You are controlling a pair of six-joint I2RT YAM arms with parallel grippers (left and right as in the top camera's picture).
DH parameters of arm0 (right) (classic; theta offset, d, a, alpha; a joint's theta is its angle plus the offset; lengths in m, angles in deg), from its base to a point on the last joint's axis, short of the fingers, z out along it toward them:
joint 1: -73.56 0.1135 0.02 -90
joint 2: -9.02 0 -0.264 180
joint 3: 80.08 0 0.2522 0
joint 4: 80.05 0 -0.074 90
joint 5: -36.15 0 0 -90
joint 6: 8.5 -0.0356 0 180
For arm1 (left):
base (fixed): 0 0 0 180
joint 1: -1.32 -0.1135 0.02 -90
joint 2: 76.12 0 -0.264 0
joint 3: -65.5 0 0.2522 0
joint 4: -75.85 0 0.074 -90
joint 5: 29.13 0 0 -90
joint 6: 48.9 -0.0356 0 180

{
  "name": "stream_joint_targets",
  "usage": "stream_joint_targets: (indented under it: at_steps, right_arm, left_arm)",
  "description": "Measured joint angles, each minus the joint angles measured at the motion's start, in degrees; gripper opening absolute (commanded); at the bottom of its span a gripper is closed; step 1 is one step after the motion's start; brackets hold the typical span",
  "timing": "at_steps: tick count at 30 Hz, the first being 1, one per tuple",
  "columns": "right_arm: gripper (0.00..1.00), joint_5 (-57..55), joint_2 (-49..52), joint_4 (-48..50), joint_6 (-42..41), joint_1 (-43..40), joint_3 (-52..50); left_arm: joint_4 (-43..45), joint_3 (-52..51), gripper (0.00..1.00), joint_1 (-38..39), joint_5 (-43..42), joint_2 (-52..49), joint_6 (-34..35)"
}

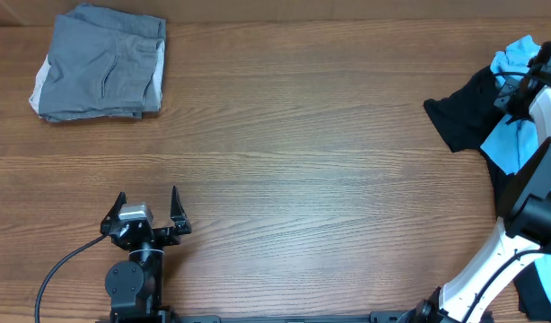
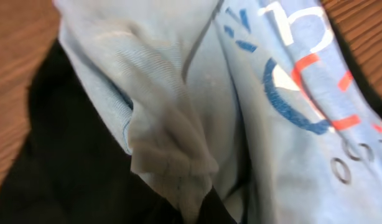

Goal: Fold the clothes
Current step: 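Lift the T-shirt with the right gripper and drag it leftward onto the table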

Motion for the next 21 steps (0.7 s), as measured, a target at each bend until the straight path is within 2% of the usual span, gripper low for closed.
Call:
stream_joint_targets:
  at_steps: [12, 21]
  right_arm:
    - [0.04, 0.09, -14.64, -3.02, -6.32, 2.78, 0.0]
    - [0.04, 0.15, -23.58, -6.29, -10.43, 15.87, 0.0]
  left_arm:
    - [0.02, 0.0, 1.0, 0.0, 0.0, 0.0, -0.02]
    - [0.0, 0.0, 1.0, 0.0, 0.0, 0.0, 0.0]
